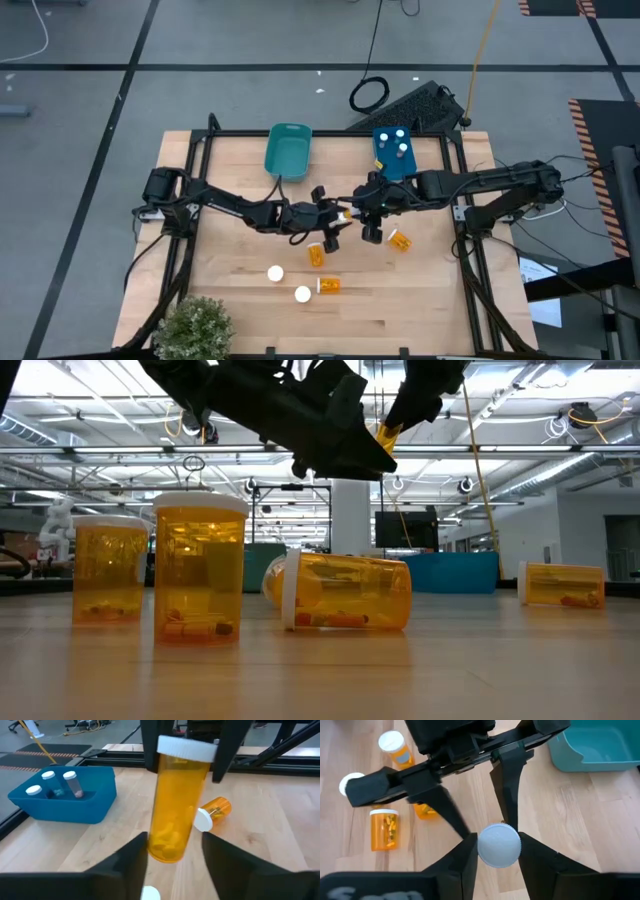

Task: Pick and place medicine bottles into bin by pill shape (circle, oval)
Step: Put the small orange pill bottle into the blue bin

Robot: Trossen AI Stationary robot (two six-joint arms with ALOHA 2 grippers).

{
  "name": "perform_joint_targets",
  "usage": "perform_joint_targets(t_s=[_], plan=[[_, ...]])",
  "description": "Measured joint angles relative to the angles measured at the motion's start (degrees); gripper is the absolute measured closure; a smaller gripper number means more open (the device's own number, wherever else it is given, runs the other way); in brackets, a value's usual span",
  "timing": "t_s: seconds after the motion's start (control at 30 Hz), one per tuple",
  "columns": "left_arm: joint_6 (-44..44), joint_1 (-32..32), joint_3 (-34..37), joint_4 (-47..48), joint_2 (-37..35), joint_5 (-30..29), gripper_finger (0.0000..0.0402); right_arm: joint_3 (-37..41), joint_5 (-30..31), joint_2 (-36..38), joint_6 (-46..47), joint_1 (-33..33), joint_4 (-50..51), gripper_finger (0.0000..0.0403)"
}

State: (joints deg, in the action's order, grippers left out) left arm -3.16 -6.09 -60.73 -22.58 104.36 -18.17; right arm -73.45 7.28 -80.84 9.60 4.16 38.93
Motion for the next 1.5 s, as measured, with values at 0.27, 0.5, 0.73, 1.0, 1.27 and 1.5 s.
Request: perform_joint_targets(t_s=[0.27,0.5,0.73,1.0,1.27,1.5], plan=[[-0.2,-0.5,0.0,2.5,0.0,-4.6,0.0120,0.0,0.0,1.9,-1.8,-2.2,3.4,0.0287],[-1.8,0.1,0.0,5.6,0.0,-7.8,0.0113,0.0,0.0,7.2,-3.8,-7.1,5.9,0.0284],[-2.3,0.0,0.0,5.5,0.0,-7.7,0.0112,0.0,0.1,8.6,-6.6,-17.6,11.8,0.0288],[-2.4,0.0,0.0,5.5,0.0,-6.9,0.0112,0.0,0.0,5.3,-13.6,-33.1,13.3,0.0285],[-2.4,0.0,0.0,5.5,0.0,-5.8,0.0112,0.0,-5.5,-2.7,-19.6,-45.5,11.8,0.0285],[-2.4,0.0,0.0,5.6,0.0,-5.7,0.0112,0.0,-8.2,-9.8,-20.9,-48.8,10.5,0.0284]])
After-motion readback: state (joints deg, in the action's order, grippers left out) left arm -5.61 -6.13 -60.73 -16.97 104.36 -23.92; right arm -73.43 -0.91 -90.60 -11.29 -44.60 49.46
